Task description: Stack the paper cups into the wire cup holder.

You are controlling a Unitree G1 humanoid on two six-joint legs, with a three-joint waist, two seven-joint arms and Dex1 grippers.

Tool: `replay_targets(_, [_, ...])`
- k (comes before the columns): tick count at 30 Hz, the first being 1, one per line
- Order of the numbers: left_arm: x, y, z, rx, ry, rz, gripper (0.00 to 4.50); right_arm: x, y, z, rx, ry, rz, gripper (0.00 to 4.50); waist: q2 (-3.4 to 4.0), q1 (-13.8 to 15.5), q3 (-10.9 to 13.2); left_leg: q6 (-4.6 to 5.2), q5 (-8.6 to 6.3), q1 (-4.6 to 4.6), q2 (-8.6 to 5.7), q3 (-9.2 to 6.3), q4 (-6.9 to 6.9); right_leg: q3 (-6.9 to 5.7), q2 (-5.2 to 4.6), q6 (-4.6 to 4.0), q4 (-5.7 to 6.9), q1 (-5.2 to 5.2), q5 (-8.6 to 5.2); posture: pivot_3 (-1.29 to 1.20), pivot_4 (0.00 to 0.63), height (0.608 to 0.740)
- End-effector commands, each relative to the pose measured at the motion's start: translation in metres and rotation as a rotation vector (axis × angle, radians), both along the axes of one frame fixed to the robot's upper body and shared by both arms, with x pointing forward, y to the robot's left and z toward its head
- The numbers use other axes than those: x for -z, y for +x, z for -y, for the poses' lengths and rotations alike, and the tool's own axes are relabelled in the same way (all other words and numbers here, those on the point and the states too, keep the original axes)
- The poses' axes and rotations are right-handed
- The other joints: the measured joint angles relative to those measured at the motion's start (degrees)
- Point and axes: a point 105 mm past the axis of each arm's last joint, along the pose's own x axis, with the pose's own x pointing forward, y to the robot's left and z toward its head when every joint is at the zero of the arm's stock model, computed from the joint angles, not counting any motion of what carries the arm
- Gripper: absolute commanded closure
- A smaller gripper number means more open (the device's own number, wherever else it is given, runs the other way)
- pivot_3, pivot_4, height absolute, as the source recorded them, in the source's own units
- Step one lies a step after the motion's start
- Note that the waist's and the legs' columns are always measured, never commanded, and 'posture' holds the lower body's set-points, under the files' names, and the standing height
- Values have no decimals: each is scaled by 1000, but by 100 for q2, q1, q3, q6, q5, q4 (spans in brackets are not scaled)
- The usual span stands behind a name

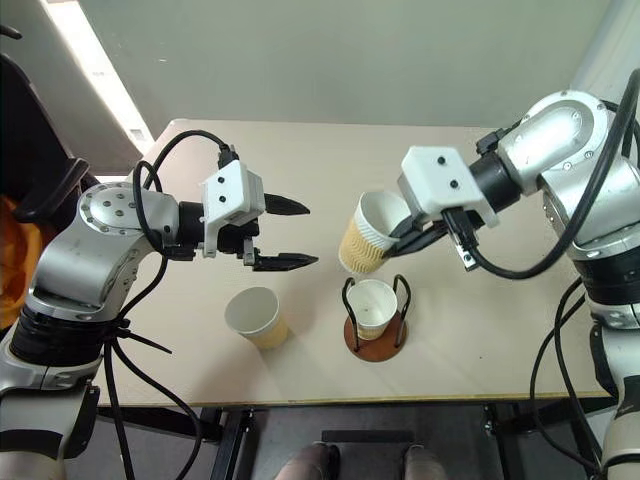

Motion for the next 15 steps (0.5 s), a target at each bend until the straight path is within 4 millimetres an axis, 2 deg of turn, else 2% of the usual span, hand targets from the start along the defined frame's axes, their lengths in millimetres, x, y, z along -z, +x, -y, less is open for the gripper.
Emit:
replay_targets(1, [-8, -4, 3, 25, 10, 40, 326, 4, -6, 1, -19, -57, 22, 4469, 0, -5, 0, 25, -4, 1, 0, 0, -1, 1, 0, -8, 3, 0, -4, 0, 150, 740])
replay_targets(3, [-8, -4, 2, 20, 11, 40, 326, 7, -6, 3, -20, -79, 21, 4469, 0, -4, 0, 54, -10, 5, 1, -1, -2, 0, 0, -10, 9, 2, -1, 0, 150, 740])
replay_targets(9, [-7, -5, -4, 1, 26, 37, 326, 21, -12, 3, -62, -149, 14, 4469, 0, -15, 0, 61, 3, 16, 0, -2, 0, 0, 0, -17, 9, 12, 11, 0, 150, 740])
replay_targets(15, [-8, -8, -2, 16, 23, 29, 326, 35, -6, 2, -70, -213, 45, 4469, 0, -15, 0, 65, 2, 14, 0, -1, 0, 0, 0, -16, 6, 12, 11, 0, 150, 740])
